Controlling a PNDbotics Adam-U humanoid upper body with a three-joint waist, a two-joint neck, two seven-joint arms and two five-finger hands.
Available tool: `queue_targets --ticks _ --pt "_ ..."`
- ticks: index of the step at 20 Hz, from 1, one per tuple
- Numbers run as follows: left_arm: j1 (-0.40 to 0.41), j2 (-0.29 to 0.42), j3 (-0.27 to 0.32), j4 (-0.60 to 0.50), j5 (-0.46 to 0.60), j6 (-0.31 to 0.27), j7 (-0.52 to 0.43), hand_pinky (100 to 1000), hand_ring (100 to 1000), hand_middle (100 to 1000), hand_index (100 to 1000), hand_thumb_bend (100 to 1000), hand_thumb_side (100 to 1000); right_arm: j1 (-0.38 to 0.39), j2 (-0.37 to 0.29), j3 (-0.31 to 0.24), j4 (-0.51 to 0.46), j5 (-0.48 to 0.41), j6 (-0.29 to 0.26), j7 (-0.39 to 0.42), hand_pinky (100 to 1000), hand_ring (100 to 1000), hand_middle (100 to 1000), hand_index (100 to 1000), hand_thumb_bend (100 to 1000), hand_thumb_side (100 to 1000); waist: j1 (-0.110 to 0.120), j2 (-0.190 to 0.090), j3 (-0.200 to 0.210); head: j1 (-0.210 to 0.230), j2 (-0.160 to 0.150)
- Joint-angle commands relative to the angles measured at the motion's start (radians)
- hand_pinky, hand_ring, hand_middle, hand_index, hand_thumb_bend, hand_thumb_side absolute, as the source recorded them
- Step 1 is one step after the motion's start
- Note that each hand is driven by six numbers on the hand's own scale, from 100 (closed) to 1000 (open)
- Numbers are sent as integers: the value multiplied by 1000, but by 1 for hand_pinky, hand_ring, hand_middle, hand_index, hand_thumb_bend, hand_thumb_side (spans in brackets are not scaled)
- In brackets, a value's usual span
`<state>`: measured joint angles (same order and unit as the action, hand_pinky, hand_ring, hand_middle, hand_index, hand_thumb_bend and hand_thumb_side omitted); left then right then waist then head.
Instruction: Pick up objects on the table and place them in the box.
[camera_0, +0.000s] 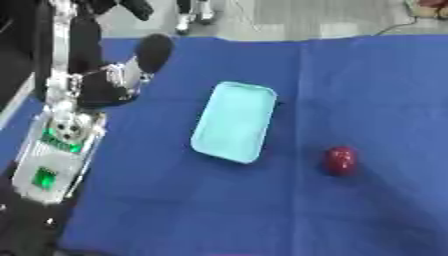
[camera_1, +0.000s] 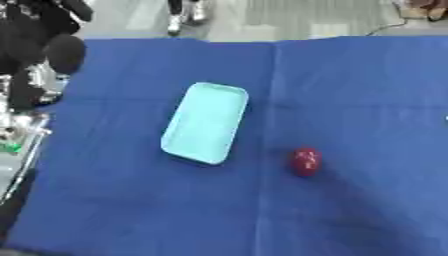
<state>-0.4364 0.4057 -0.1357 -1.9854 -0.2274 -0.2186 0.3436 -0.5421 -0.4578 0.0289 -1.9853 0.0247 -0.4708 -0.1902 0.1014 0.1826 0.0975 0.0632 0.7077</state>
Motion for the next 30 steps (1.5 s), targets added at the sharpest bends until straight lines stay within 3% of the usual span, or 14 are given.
queue_targets --ticks 1,11,16,23,30 --pt "-12 31 3 -15 7 0 -3 400 456 620 746 563 637 -8 -18 0 -15 5 -1 2 369 460 528 723 337 1000 -3 -21 -1 15 -14" --pt "-13 35 1 -15 6 0 -6 401 456 620 746 562 637 -13 -47 10 -15 35 18 24 360 459 529 725 358 1000 -4 -22 3 22 -12" --pt "-12 37 -1 -15 7 2 -9 401 456 620 746 562 635 -34 -88 36 35 147 26 91 351 470 552 743 469 1000 -6 -26 6 18 -7" --pt "-12 38 -6 -15 8 7 -19 400 456 620 746 564 633 -96 -134 106 228 344 -63 176 360 494 594 760 513 1000 -8 -29 12 17 -1" --pt "-14 38 -9 -15 10 9 -25 400 456 620 746 564 632 -158 -136 149 407 466 -154 203 366 506 612 792 553 1000 -10 -31 17 17 3"
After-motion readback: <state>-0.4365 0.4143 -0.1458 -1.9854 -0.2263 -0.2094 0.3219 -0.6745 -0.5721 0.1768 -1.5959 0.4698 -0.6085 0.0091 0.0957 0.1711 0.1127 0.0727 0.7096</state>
